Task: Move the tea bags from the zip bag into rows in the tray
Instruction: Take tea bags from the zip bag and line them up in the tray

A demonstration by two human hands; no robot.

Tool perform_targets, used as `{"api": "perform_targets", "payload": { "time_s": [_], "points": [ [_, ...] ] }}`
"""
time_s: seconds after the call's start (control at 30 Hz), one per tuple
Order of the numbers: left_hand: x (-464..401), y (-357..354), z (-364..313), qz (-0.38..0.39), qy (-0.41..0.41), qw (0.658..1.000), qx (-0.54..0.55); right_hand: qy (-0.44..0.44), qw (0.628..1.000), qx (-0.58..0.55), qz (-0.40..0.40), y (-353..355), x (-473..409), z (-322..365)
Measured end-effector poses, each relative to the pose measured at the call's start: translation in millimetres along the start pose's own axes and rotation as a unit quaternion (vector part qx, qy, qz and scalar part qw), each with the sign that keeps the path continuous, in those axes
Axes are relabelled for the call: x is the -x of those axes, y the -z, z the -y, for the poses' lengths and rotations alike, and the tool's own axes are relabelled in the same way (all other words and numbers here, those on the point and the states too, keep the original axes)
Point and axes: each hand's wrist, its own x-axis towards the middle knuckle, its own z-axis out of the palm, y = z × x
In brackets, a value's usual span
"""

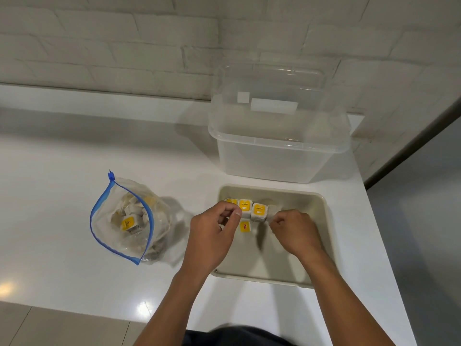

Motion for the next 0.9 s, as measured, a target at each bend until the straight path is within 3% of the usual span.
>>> {"api": "perform_targets", "payload": {
  "time_s": [0.13,0.4,0.7,0.9],
  "points": [
    [-0.1,0.6,0.9,0.003,0.007,1.0,0.009,0.044,0.998,-0.035,0.04,-9.7,2.6,4.0],
    [0.3,1.0,1.7,0.003,0.008,1.0,0.01,0.085,0.994,0.057,0.043,-11.1,-3.4,11.9],
    [0.0,1.4,0.6,0.004,0.007,1.0,0.004,0.082,0.994,0.055,0.05,-8.6,-2.8,12.9],
    [0.5,2.0,0.0,0.004,0.001,1.0,-0.003,0.054,0.998,0.013,0.012,-10.8,1.6,13.5]
  ]
}}
